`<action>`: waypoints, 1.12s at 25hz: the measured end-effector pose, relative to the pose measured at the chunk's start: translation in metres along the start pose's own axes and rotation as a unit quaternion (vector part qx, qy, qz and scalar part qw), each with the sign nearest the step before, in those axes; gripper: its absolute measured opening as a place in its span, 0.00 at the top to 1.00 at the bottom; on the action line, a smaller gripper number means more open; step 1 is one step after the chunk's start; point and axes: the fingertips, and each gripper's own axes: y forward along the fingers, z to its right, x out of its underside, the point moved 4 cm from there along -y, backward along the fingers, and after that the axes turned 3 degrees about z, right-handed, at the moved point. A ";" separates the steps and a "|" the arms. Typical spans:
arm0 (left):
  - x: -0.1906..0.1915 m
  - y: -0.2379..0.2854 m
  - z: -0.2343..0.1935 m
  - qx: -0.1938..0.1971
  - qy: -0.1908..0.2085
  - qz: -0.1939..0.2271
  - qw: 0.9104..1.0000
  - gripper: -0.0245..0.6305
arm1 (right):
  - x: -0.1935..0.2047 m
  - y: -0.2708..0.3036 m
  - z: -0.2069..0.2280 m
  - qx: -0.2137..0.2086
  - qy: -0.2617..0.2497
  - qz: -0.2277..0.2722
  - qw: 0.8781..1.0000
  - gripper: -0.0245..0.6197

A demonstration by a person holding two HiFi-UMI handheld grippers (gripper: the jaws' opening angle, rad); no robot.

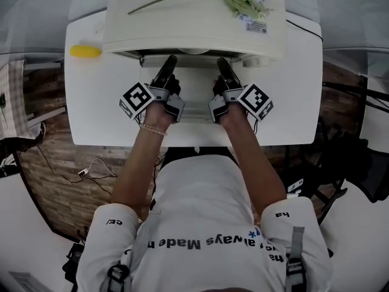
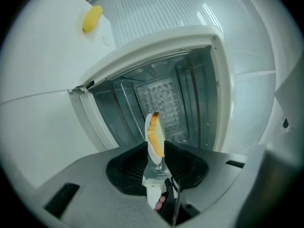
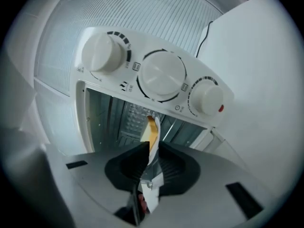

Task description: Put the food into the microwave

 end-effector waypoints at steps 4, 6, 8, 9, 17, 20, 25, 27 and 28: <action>-0.002 -0.019 0.029 0.013 0.048 -0.005 0.999 0.84 | -0.009 -0.016 -0.026 -0.017 -0.049 -0.009 0.999 0.90; -0.002 -0.028 0.046 0.024 0.082 -0.009 0.996 0.87 | -0.013 -0.026 -0.040 -0.031 -0.082 -0.016 0.996 0.90; 0.000 -0.038 0.064 0.039 0.116 -0.014 0.992 0.89 | -0.015 -0.037 -0.054 -0.051 -0.110 -0.022 0.992 0.90; 0.001 -0.043 0.073 0.047 0.133 -0.016 0.990 0.90 | -0.016 -0.042 -0.062 -0.061 -0.125 -0.025 0.990 0.91; 0.016 -0.081 0.148 0.106 0.266 -0.021 0.958 0.90 | -0.022 -0.090 -0.126 -0.114 -0.302 -0.036 0.946 0.91; 0.017 -0.096 0.168 0.110 0.325 -0.015 0.939 0.90 | -0.024 -0.105 -0.151 -0.120 -0.370 -0.030 0.921 0.91; 0.012 -0.121 0.199 0.099 0.419 0.017 0.902 0.90 | -0.027 -0.130 -0.191 -0.114 -0.501 -0.002 0.858 0.91; 0.007 -0.130 0.212 0.097 0.448 0.038 0.888 0.90 | -0.029 -0.140 -0.206 -0.109 -0.543 0.012 0.833 0.91; 0.005 -0.134 0.219 0.096 0.461 0.049 0.881 0.90 | -0.030 -0.145 -0.214 -0.107 -0.558 0.019 0.823 0.91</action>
